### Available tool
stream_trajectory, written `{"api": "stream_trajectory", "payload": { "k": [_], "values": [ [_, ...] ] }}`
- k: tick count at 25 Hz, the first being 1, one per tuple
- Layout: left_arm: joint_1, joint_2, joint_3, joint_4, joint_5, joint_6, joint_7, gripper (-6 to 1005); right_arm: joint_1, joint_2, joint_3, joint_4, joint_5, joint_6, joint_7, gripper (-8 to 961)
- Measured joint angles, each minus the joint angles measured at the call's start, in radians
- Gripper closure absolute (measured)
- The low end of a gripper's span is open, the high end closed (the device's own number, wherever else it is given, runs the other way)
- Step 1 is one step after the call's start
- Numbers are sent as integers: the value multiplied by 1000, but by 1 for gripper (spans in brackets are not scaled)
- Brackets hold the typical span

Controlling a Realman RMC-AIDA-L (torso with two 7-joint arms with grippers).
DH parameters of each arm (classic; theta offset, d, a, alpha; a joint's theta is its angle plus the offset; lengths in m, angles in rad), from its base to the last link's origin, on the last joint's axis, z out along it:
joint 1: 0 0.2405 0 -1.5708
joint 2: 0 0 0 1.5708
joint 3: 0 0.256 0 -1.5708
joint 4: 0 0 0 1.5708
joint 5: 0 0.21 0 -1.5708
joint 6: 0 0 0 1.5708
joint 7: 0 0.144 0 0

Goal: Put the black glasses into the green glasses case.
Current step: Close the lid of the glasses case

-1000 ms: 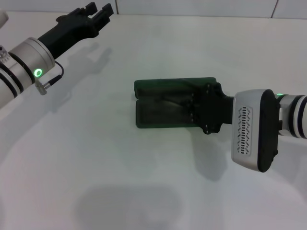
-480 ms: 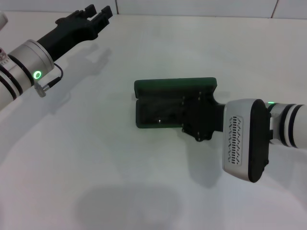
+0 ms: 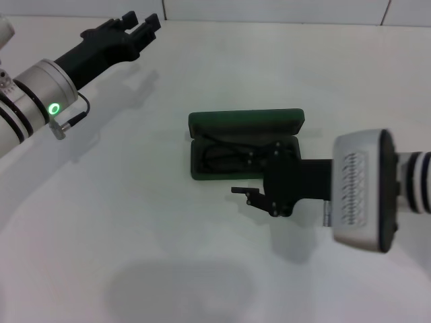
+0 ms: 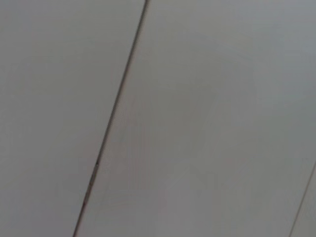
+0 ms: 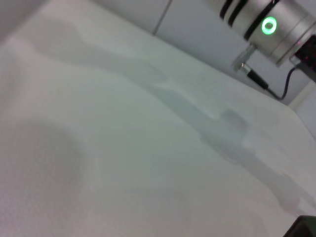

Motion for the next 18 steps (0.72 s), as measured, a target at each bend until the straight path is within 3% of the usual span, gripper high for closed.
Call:
{"api": "stream_trajectory", "payload": {
  "k": [5,8,14,17,18],
  "values": [
    [-7,-1,1,0,12,0,0,486,43,0,112,97,85,-156,1,626],
    [-9,-2,1,0,12,0,-1,486,59,0,144,143,107,-159,1,625],
    [-11,-4,1,0,13,0,-1,486,26,-3,181,141,110,-156,-4,623],
    [-12,-2,17,-6,13,0,-8,485,6,-3,318,149,120,-336,-4,622],
    [-15,4,67,-3,15,-1,-31,485,3,-4,376,166,132,-413,-5,621]
  ]
}}
